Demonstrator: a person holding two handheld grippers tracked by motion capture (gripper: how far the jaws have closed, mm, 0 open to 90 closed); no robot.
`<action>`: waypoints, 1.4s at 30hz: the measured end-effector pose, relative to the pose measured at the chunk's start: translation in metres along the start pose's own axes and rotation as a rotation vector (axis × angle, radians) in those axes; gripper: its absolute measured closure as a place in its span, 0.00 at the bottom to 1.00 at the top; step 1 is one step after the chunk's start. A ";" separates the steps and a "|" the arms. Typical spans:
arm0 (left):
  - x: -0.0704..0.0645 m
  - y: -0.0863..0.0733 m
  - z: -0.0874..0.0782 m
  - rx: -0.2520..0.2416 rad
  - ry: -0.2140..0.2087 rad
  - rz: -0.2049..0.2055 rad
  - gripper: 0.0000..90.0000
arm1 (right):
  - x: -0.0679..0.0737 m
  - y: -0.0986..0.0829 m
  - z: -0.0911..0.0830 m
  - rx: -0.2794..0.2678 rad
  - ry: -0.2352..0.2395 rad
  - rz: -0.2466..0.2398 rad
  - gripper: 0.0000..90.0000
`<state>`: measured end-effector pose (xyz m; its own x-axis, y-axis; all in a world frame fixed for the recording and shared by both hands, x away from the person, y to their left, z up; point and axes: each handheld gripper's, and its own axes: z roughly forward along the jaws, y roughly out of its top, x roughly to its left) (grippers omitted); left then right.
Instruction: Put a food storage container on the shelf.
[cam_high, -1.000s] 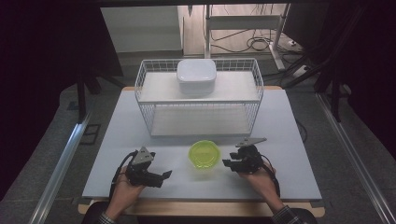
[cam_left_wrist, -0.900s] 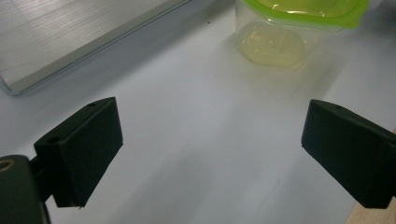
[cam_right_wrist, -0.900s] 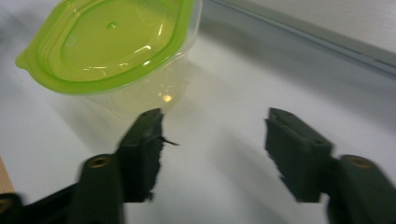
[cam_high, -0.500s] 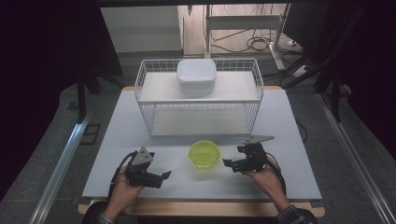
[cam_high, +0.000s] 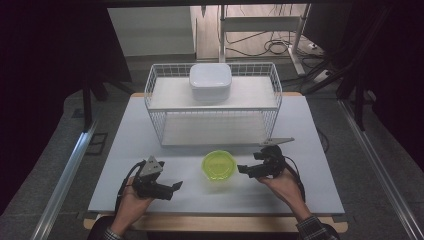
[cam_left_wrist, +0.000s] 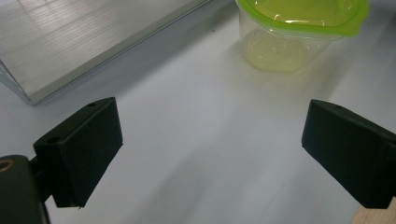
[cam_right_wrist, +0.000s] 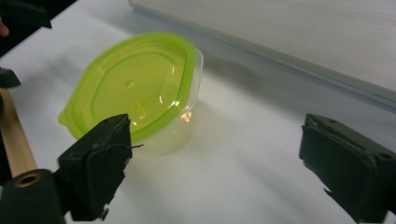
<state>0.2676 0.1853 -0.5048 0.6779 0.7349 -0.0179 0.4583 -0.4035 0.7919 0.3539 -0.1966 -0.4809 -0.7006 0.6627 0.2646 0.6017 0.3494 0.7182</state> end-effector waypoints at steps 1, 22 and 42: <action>0.000 0.000 0.000 -0.002 0.000 -0.001 0.05 | -0.001 0.001 0.000 -0.001 0.007 0.011 0.15; -0.001 0.000 0.000 -0.002 0.001 0.004 0.05 | -0.007 0.031 0.038 0.064 0.138 0.106 0.58; -0.002 0.000 0.000 0.000 -0.003 0.007 0.05 | -0.017 0.031 0.048 0.111 0.293 0.250 0.90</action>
<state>0.2664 0.1840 -0.5050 0.6824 0.7308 -0.0142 0.4538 -0.4083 0.7921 0.4034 -0.1654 -0.4942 -0.5971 0.5252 0.6064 0.7943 0.2809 0.5387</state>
